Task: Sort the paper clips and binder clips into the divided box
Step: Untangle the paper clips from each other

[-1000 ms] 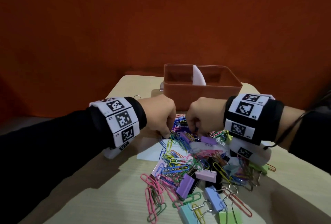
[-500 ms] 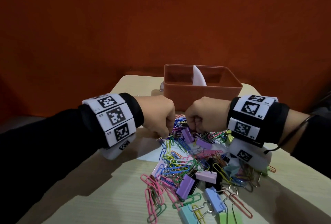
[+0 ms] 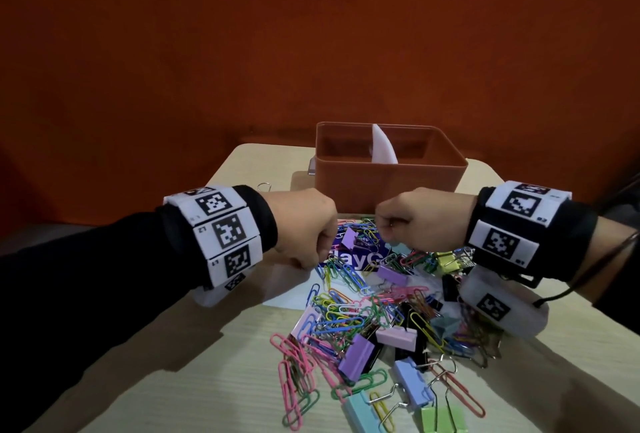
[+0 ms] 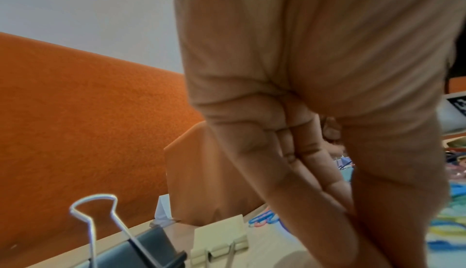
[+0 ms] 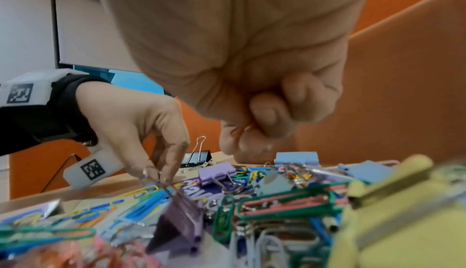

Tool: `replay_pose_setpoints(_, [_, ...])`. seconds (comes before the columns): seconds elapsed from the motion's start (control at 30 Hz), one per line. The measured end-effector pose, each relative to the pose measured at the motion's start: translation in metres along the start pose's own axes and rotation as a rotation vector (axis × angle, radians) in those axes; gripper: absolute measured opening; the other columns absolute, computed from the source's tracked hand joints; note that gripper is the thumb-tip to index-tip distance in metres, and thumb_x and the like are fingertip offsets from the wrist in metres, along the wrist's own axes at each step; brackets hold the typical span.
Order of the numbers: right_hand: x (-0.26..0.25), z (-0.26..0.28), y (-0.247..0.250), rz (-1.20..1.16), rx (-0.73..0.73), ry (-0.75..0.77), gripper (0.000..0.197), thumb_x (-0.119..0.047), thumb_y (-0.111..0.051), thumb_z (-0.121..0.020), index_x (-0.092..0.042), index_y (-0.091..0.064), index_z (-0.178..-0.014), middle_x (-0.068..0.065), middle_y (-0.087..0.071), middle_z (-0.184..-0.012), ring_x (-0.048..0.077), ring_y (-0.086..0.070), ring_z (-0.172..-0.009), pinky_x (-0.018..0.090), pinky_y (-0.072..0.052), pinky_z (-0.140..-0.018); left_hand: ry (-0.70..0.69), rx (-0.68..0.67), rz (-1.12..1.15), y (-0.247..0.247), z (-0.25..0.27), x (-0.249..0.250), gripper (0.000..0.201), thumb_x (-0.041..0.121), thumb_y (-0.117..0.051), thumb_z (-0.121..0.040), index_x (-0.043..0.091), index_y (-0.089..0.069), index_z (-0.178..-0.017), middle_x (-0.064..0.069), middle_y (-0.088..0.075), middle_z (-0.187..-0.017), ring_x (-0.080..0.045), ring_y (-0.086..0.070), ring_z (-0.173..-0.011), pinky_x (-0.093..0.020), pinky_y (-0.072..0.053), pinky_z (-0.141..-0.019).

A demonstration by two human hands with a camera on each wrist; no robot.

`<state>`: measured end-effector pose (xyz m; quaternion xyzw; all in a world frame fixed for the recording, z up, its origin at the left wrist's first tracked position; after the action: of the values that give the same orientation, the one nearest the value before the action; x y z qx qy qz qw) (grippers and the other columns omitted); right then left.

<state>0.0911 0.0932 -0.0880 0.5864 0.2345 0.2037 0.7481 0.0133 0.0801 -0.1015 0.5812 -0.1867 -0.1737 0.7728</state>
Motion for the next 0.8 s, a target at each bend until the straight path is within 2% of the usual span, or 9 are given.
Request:
replay_pose_setpoints(0.1, [0.001, 0.001, -0.007, 0.110, -0.031, 0.019, 0.002, -0.022, -0.063, -0.081, -0.022, -0.061, -0.083, -0.012, -0.050, -0.065, 0.010, -0.048, -0.064, 0.025, -0.039, -0.062, 0.011, 0.004, 0.003, -0.002, 0.001, -0.001, 0.012, 0.011, -0.069, -0.075, 0.014, -0.072, -0.086, 0.013, -0.056, -0.059, -0.002, -0.051, -0.056, -0.021, -0.047, -0.060])
replay_pose_setpoints(0.17, [0.006, 0.000, -0.014, 0.168, -0.088, -0.006, 0.013, -0.024, -0.073, -0.072, -0.022, -0.064, -0.080, -0.010, -0.051, -0.063, 0.009, -0.047, -0.062, 0.024, -0.038, -0.059, 0.028, 0.005, 0.018, -0.003, 0.001, -0.003, 0.014, 0.012, -0.070, -0.073, 0.016, -0.070, -0.087, 0.013, -0.055, -0.058, -0.002, -0.050, -0.055, -0.022, -0.045, -0.058])
replay_pose_setpoints(0.27, [0.010, -0.001, -0.018, 0.223, -0.129, -0.024, 0.016, -0.021, -0.078, -0.068, -0.018, -0.066, -0.079, -0.009, -0.052, -0.063, 0.012, -0.047, -0.065, 0.023, -0.036, -0.054, 0.045, -0.011, 0.032, -0.006, 0.001, -0.005, 0.015, 0.013, -0.070, -0.071, 0.018, -0.067, -0.085, 0.012, -0.055, -0.059, -0.003, -0.050, -0.054, -0.023, -0.045, -0.058])
replay_pose_setpoints(0.33, [0.010, -0.001, -0.018, 0.217, -0.135, -0.021, 0.012, -0.015, -0.076, -0.068, -0.017, -0.067, -0.075, -0.007, -0.057, -0.064, 0.011, -0.049, -0.064, 0.023, -0.041, -0.056, 0.057, -0.027, 0.036, -0.008, 0.001, -0.005, 0.016, 0.012, -0.071, -0.070, 0.018, -0.066, -0.085, 0.011, -0.055, -0.060, -0.003, -0.048, -0.052, -0.021, -0.043, -0.053])
replay_pose_setpoints(0.4, [0.009, -0.002, -0.019, 0.206, -0.131, -0.011, 0.010, -0.008, -0.070, -0.069, -0.017, -0.067, -0.071, -0.005, -0.062, -0.066, 0.013, -0.053, -0.067, 0.024, -0.046, -0.063, 0.069, -0.042, 0.040, -0.010, 0.000, -0.007, 0.017, 0.012, -0.072, -0.070, 0.017, -0.066, -0.086, 0.011, -0.056, -0.062, -0.004, -0.049, -0.052, -0.022, -0.043, -0.053])
replay_pose_setpoints(0.53, [0.005, -0.003, -0.019, 0.202, -0.084, 0.032, 0.010, -0.008, -0.062, -0.072, -0.016, -0.068, -0.074, -0.008, -0.051, -0.057, 0.014, -0.047, -0.061, 0.025, -0.044, -0.062, 0.074, -0.053, 0.049, -0.011, 0.000, -0.008, 0.017, 0.013, -0.071, -0.072, 0.017, -0.067, -0.087, 0.011, -0.058, -0.063, -0.006, -0.051, -0.053, -0.023, -0.046, -0.056])
replay_pose_setpoints(0.63, [0.006, -0.001, -0.004, 0.089, -0.012, 0.035, 0.013, -0.012, -0.063, -0.075, -0.023, -0.060, -0.070, -0.011, -0.056, -0.061, 0.004, -0.049, -0.058, 0.024, -0.042, -0.062, 0.066, -0.061, 0.093, -0.012, 0.002, -0.009, 0.013, 0.012, -0.066, -0.075, 0.014, -0.069, -0.088, 0.007, -0.064, -0.065, -0.004, -0.052, -0.050, -0.020, -0.046, -0.054])
replay_pose_setpoints(0.7, [0.010, -0.001, 0.006, -0.012, 0.021, 0.025, 0.016, -0.008, -0.060, -0.079, -0.023, -0.058, -0.075, -0.011, -0.063, -0.064, -0.001, -0.052, -0.058, 0.021, -0.043, -0.061, 0.048, -0.047, 0.116, -0.008, 0.003, -0.010, 0.013, 0.014, -0.062, -0.077, 0.011, -0.071, -0.087, 0.000, -0.070, -0.071, -0.007, -0.054, -0.055, -0.022, -0.049, -0.059])
replay_pose_setpoints(0.8, [0.010, -0.002, 0.013, -0.086, 0.036, 0.027, 0.018, -0.007, -0.053, -0.084, -0.023, -0.061, -0.085, -0.006, -0.066, -0.068, 0.001, -0.053, -0.059, 0.020, -0.044, -0.062, 0.038, 0.003, 0.151, 0.001, 0.003, -0.012, 0.015, 0.016, -0.059, -0.080, 0.009, -0.070, -0.086, -0.003, -0.073, -0.077, -0.014, -0.061, -0.066, -0.026, -0.051, -0.066])
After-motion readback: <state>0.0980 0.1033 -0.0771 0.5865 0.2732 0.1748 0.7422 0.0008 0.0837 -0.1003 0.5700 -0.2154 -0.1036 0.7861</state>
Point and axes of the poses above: each hand's wrist, its own z-axis away from the middle knuckle, its own y-axis out of the back of the hand, x = y × z, the point moved 10 cm from there along -z, towards the middle knuckle
